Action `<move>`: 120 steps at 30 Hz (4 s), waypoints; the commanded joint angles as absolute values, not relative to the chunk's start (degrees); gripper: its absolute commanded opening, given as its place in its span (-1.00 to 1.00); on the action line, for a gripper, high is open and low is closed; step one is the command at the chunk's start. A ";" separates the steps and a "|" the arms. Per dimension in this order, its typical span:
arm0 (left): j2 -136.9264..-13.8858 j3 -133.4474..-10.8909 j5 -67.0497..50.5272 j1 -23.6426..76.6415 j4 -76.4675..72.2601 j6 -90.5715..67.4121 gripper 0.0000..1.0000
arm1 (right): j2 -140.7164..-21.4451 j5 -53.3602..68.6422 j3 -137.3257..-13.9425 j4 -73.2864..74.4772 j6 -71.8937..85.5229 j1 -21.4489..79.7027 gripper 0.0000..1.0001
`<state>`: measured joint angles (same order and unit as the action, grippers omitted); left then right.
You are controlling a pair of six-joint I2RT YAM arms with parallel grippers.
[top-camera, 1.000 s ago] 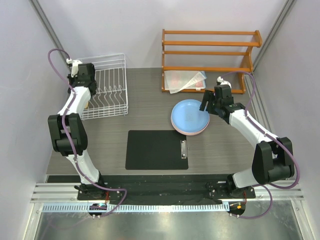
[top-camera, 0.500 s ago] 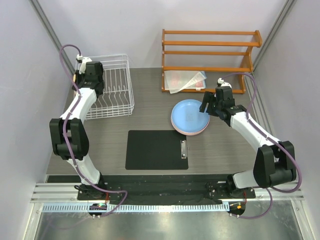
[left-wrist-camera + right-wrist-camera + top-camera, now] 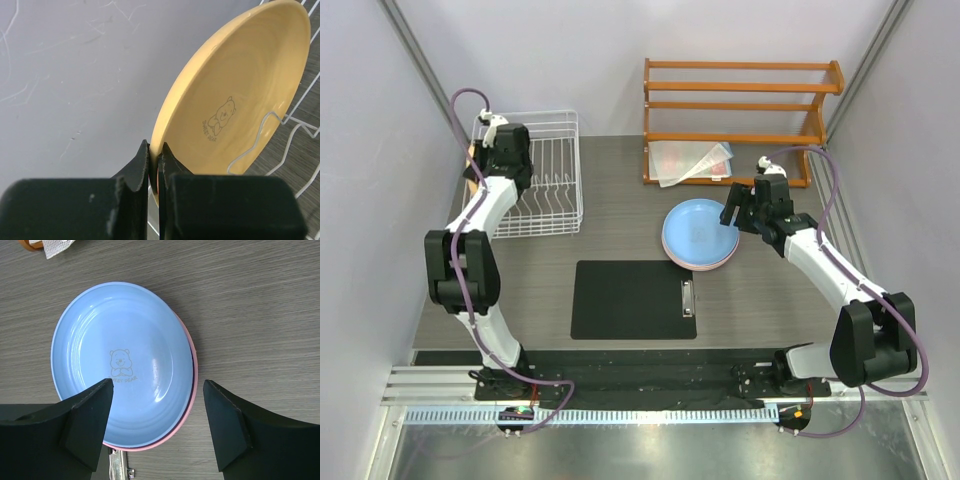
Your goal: Unload the plates from the dish rack
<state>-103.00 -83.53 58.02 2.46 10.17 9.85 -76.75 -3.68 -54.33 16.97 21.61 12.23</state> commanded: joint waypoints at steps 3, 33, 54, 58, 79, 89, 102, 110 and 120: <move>-106.69 -84.64 64.51 2.20 -2.63 11.78 -1.00 | -76.81 -2.99 -54.40 16.08 21.80 12.04 0.57; -87.21 -91.94 36.00 9.92 35.06 -13.52 -1.00 | -70.32 6.58 -55.28 16.70 23.55 12.48 0.61; -74.01 -68.91 -8.52 22.06 21.88 -36.91 -1.00 | -70.31 15.47 -54.93 5.63 31.55 21.18 0.61; -72.69 -66.98 -8.44 23.02 21.18 -37.53 -1.00 | -71.28 14.94 -55.11 5.19 31.82 22.32 0.60; -73.47 -65.57 -7.82 26.10 20.39 -37.35 -1.00 | -78.40 12.48 -55.55 2.64 31.90 25.05 0.28; -76.11 -65.48 -8.44 27.07 19.60 -37.53 -1.00 | -79.19 14.94 -55.46 1.14 30.67 25.05 -0.94; -77.08 -64.69 -1.52 27.69 20.56 -35.25 0.78 | -74.80 0.27 -55.11 9.04 29.45 23.73 -0.98; -73.57 -61.00 12.73 27.69 22.33 -31.12 0.94 | -73.74 -7.91 -53.88 16.42 27.86 17.67 -0.97; -70.75 -57.04 20.22 27.69 22.06 -29.00 0.99 | -77.34 -5.98 -53.52 16.79 26.10 14.15 -0.98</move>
